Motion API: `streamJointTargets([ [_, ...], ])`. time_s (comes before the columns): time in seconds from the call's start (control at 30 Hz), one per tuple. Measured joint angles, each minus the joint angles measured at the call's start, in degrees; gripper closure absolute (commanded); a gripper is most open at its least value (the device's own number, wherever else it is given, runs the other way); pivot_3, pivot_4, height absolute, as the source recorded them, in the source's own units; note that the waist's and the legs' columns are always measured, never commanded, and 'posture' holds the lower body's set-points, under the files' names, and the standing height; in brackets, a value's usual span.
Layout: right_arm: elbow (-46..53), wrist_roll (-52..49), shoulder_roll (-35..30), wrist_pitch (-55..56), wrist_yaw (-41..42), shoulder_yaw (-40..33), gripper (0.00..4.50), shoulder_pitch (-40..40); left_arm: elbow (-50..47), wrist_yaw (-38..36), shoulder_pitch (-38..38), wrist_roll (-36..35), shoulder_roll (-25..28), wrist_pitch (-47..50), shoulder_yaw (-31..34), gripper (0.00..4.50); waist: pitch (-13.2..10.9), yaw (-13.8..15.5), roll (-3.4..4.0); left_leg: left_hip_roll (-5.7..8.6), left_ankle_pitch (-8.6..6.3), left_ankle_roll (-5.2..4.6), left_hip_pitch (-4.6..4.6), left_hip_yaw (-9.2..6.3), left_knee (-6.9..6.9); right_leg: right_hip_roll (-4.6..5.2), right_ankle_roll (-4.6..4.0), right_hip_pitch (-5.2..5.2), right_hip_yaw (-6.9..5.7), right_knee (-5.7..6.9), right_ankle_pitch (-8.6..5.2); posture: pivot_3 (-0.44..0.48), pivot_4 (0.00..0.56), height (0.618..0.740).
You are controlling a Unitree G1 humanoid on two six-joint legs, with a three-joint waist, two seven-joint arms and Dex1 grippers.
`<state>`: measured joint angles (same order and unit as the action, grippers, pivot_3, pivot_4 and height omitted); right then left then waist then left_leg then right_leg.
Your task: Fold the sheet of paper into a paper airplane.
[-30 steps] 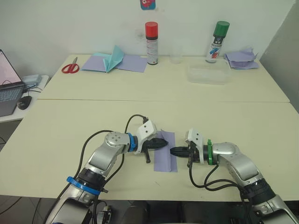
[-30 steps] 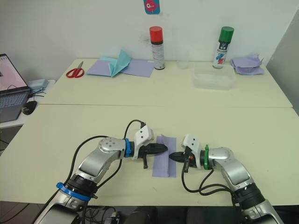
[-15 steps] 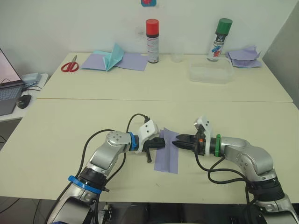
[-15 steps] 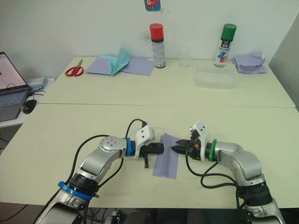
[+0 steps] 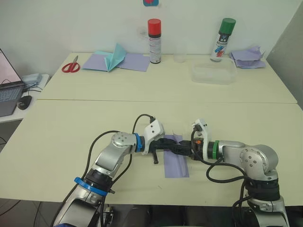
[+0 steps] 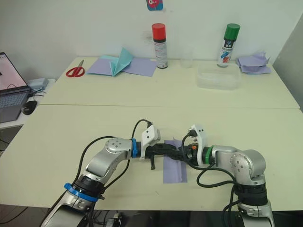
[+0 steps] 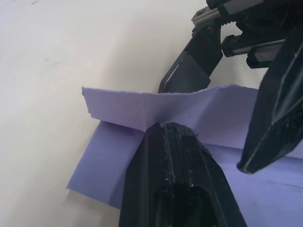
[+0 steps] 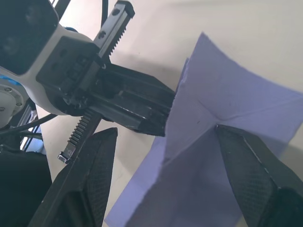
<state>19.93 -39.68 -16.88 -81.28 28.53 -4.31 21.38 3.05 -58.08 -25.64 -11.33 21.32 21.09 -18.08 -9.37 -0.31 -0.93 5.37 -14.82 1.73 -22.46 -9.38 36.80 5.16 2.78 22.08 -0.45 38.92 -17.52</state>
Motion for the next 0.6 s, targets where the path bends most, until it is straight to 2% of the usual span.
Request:
streamJointTargets([
  [0.07,0.03,0.18,-1.13,0.39,-0.21,0.81,1.08,-0.13,0.0,-0.01,0.04,0.0,0.11,-0.04,0.0,4.5,0.0,-0.04,0.0,0.0,0.0,0.0,-0.01,0.02,0.02,0.0,0.0,0.0,0.0,0.0,0.0,0.0,0.15,0.74],
  [0.17,0.02,0.21,-1.58,1.13,-0.43,1.15,1.66,-0.28,0.0,-0.02,0.14,0.03,0.48,-0.11,0.0,4.5,0.0,-0.14,0.0,0.0,0.0,-0.01,-0.01,0.02,0.03,0.0,0.0,0.0,0.0,0.01,0.0,0.0,0.15,0.74],
  [0.4,-0.17,0.15,-1.9,1.68,-1.0,0.87,4.28,-0.27,0.0,0.01,0.36,0.28,1.21,-0.22,0.0,4.5,0.0,-0.18,0.0,0.0,0.0,0.0,-0.02,0.03,0.05,0.0,-0.01,0.0,0.0,0.02,0.0,0.0,0.15,0.74],
  [0.43,-0.36,0.15,-1.81,1.56,-1.35,0.66,4.47,-0.28,0.0,0.01,0.41,0.29,1.43,-0.27,0.0,4.5,0.0,-0.18,0.0,0.0,0.0,0.0,-0.02,0.03,0.06,0.0,-0.01,0.0,0.0,0.02,0.0,0.0,0.15,0.74],
  [0.6,-1.69,-0.07,2.07,-1.16,-3.93,-3.35,4.47,-0.13,-0.46,-0.04,1.86,0.42,3.76,-0.19,0.11,4.5,0.01,-0.35,0.01,-0.02,0.04,0.07,-0.01,0.03,0.04,0.0,-0.05,0.03,0.01,0.05,0.03,0.0,0.15,0.74],
])
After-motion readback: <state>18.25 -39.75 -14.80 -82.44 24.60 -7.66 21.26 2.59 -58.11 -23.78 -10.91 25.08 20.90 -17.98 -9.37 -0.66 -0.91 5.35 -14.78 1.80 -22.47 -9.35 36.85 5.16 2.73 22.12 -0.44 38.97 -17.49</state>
